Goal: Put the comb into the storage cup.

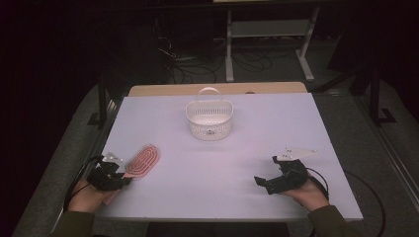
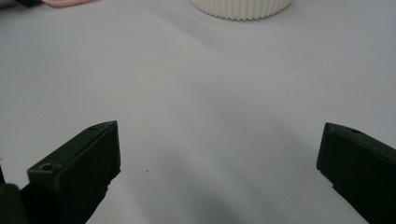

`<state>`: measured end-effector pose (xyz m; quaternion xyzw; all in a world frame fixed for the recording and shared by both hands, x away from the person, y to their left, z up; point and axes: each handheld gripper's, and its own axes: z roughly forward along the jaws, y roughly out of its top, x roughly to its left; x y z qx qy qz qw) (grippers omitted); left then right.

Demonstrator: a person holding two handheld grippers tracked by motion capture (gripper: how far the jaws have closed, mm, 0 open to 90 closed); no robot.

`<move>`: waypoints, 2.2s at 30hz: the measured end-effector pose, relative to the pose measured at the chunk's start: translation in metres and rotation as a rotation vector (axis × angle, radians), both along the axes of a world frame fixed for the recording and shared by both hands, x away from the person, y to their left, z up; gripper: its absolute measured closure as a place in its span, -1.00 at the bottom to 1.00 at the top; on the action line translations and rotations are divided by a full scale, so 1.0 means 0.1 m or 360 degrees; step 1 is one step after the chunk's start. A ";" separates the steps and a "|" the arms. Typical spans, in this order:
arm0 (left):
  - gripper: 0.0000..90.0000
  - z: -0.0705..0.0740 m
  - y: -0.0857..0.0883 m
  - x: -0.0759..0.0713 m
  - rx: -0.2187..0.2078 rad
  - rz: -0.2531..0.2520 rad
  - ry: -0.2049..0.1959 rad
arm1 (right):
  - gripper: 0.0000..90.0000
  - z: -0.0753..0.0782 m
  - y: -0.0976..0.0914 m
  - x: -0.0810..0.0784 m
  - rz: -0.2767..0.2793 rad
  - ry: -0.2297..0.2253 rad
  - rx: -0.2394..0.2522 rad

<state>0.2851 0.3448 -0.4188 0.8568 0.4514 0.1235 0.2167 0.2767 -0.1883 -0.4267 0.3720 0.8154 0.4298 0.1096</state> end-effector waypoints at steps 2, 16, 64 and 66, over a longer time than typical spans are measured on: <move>0.56 0.02 -0.01 0.00 -0.0023 -0.0011 -0.0019 | -1.00 0.00 0.00 0.00 -0.0004 0.0005 0.0002; 0.56 0.18 -0.04 -0.02 -0.0171 -0.0106 -0.0152 | -1.00 -0.03 -0.01 0.02 -0.0006 0.0023 0.0005; 0.56 0.30 -1.01 0.19 -0.0412 -0.0568 -0.0290 | -1.00 -0.02 -0.03 0.01 0.0005 0.0009 0.0033; 0.56 0.29 -1.04 0.20 -0.0427 -0.0580 -0.0300 | -1.00 -0.02 -0.02 0.01 0.0006 0.0006 0.0034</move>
